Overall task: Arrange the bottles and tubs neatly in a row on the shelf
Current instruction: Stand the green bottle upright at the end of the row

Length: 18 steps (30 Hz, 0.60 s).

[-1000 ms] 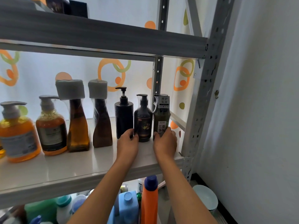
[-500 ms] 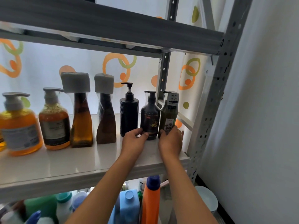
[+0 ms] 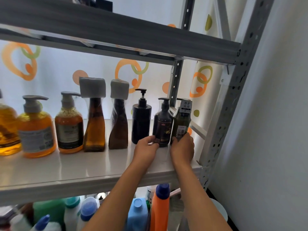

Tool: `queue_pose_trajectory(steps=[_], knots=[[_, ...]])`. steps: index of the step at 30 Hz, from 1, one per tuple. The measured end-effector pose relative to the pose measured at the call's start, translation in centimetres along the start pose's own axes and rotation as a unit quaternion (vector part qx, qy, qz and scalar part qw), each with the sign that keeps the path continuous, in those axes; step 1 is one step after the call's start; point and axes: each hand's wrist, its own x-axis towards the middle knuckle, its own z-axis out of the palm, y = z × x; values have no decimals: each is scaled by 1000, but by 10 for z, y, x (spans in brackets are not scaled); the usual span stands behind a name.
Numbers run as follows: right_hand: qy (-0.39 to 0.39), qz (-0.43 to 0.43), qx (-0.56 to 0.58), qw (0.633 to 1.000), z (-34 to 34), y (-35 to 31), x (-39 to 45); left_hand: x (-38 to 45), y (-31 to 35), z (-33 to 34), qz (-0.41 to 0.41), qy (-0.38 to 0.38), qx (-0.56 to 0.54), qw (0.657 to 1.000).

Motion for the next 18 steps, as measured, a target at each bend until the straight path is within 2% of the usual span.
queue_pose_trajectory(steps=[6, 10, 13, 16, 18], knots=[[19, 1, 12, 1000, -3, -2, -6, -5, 5, -2, -11, 6, -10, 1000], [73, -99, 26, 992, -22, -8, -19, -7, 12, -6, -18, -3, -40, 999], [7, -192, 55, 980, -31, -26, -27, -6, 16, -10, -15, -3, -67, 998], [-48, -238, 70, 968, -29, -54, -25, -6, 23, -17, 4, 8, -87, 996], [-72, -253, 72, 962, -24, -74, -23, -8, 28, -24, 48, 18, -77, 996]])
